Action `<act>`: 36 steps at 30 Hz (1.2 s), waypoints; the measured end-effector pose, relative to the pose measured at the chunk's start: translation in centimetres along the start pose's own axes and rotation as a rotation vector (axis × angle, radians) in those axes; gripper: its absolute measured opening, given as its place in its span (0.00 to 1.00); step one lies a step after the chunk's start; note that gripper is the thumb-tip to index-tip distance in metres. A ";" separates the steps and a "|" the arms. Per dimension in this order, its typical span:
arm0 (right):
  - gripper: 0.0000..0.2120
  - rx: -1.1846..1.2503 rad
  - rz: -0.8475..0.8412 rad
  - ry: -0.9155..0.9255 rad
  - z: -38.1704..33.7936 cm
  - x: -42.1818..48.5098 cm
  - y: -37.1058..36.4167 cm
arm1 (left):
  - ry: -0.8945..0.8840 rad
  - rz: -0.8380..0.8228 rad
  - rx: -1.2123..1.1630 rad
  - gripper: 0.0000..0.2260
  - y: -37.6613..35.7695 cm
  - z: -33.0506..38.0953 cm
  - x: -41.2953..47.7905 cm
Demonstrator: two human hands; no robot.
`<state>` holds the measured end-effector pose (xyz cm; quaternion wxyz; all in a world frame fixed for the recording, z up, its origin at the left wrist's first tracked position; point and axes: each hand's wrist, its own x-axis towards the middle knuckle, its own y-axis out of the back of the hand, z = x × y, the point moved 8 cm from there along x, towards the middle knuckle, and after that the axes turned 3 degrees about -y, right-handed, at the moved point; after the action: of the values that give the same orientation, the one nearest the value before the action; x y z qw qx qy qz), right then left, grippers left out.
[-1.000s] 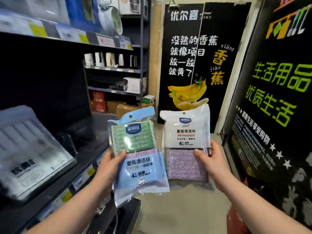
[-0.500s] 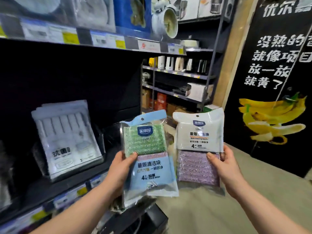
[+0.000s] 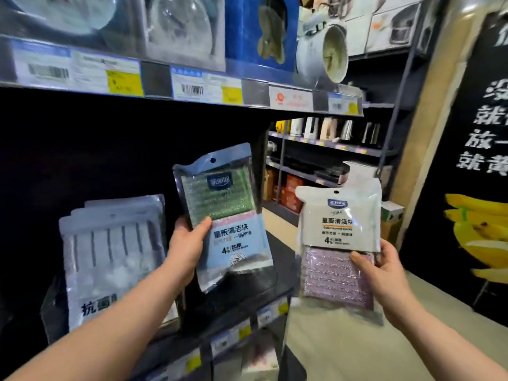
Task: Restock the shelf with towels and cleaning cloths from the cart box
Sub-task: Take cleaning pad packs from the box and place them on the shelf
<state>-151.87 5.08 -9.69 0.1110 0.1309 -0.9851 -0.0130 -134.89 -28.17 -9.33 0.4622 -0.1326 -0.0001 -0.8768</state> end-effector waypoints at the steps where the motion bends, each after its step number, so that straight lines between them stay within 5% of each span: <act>1: 0.22 0.010 0.010 0.009 0.1 1.0 -0.3 | -0.029 0.028 0.022 0.18 0.1 0.2 1.7; 12: 0.24 0.036 -0.015 -0.031 3.2 8.7 -5.4 | -0.044 0.070 0.128 0.13 -0.2 -2.6 10.1; 15: 0.24 0.051 -0.089 -0.030 2.5 10.4 -7.7 | 0.029 0.076 0.158 0.25 -0.9 -4.5 11.1; 18: 0.23 0.003 -0.164 -0.027 2.6 12.1 -10.1 | 0.113 0.094 0.219 0.26 -1.3 -6.4 11.4; 36: 0.19 -0.058 -0.669 -0.079 6.3 16.0 -24.9 | 0.365 0.312 0.581 0.23 1.2 -10.4 12.9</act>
<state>-161.98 -23.15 -13.72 0.0659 0.4431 -0.8903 -0.0819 -143.31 -40.58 -16.52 0.6010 0.1641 -0.1460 -0.7685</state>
